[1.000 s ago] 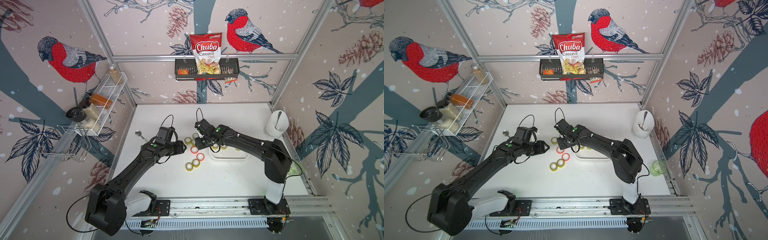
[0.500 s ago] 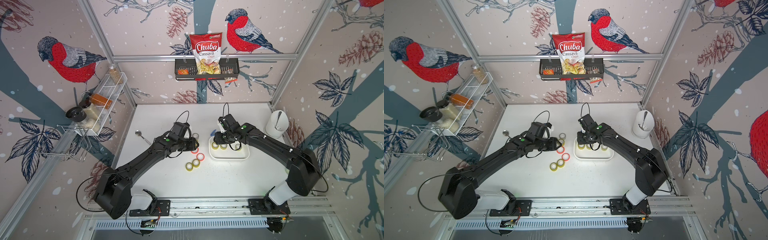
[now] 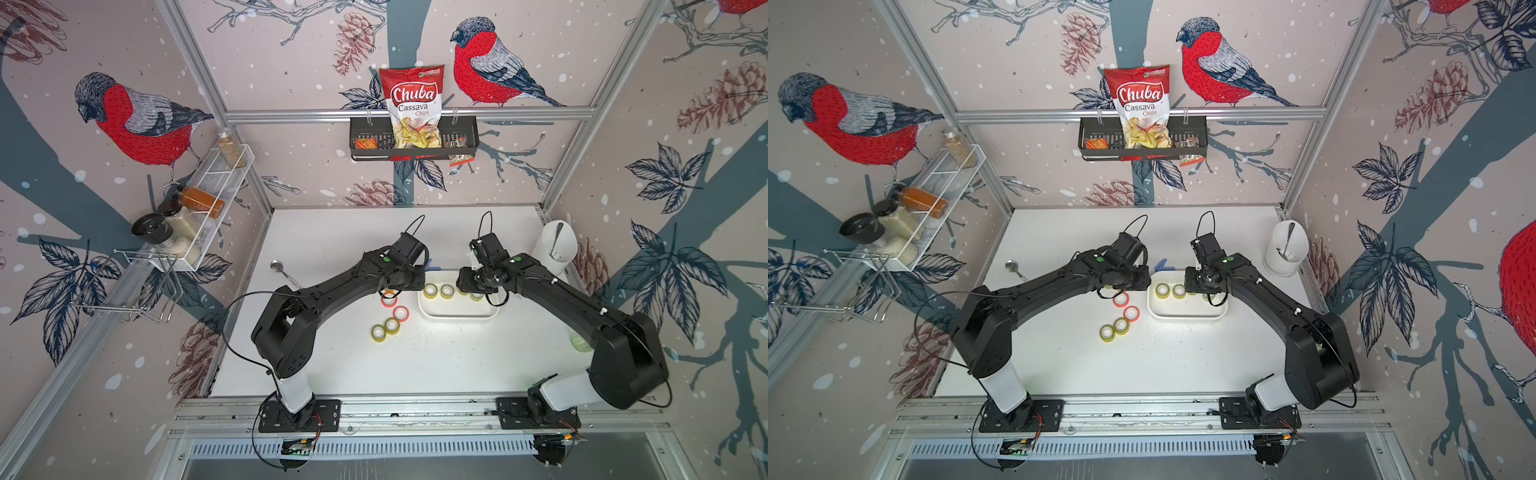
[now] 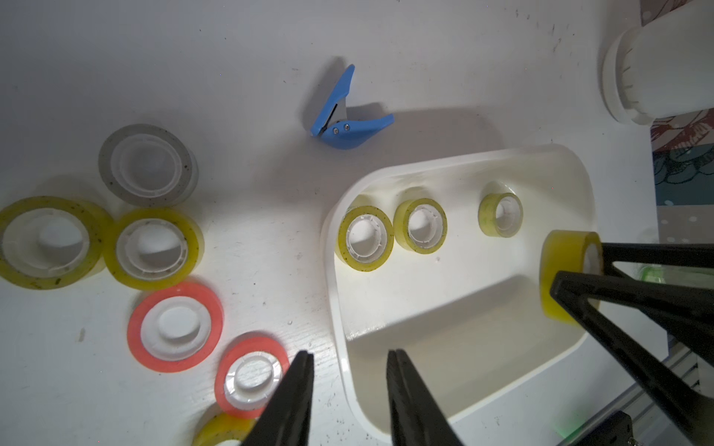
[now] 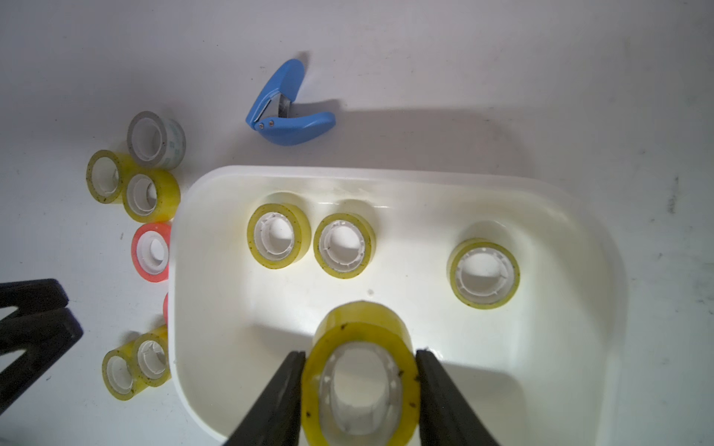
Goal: Put the transparent tape into the storage box
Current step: Pick up the tape from the center of the board, then place the tape in the storage box.
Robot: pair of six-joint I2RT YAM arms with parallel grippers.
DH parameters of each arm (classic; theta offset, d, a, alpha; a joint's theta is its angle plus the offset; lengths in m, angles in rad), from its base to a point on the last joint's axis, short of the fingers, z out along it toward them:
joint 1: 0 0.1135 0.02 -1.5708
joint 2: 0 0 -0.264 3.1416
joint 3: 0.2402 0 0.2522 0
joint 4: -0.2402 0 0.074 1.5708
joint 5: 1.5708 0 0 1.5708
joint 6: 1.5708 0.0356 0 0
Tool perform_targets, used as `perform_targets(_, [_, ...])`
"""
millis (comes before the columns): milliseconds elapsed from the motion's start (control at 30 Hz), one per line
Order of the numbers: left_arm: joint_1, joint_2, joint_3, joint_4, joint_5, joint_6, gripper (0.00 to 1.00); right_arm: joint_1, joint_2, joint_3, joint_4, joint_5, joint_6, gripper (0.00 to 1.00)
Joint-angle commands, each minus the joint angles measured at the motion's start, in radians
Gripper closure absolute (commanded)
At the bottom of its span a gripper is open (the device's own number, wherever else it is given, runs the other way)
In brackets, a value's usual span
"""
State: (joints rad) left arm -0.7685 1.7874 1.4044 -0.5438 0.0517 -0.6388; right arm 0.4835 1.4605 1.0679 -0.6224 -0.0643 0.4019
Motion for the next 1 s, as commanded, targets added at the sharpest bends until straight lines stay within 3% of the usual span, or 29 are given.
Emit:
perform_targets(0, [-0.012,0.044,0.046,-0.071,-0.062,-0.020,0.62,-0.021,-0.008,-0.014,0.010,-0.017,-0.031,0.52])
perform_targets(433, [-0.034,0.172,0.131,-0.100,-0.081,-0.048,0.65,-0.089,0.027,-0.065,0.067,-0.057,-0.051,0.51])
perform_targets(967, [-0.043,0.204,0.161,-0.113,-0.079,-0.055,0.72,-0.082,0.178,-0.012,0.129,-0.041,-0.068,0.51])
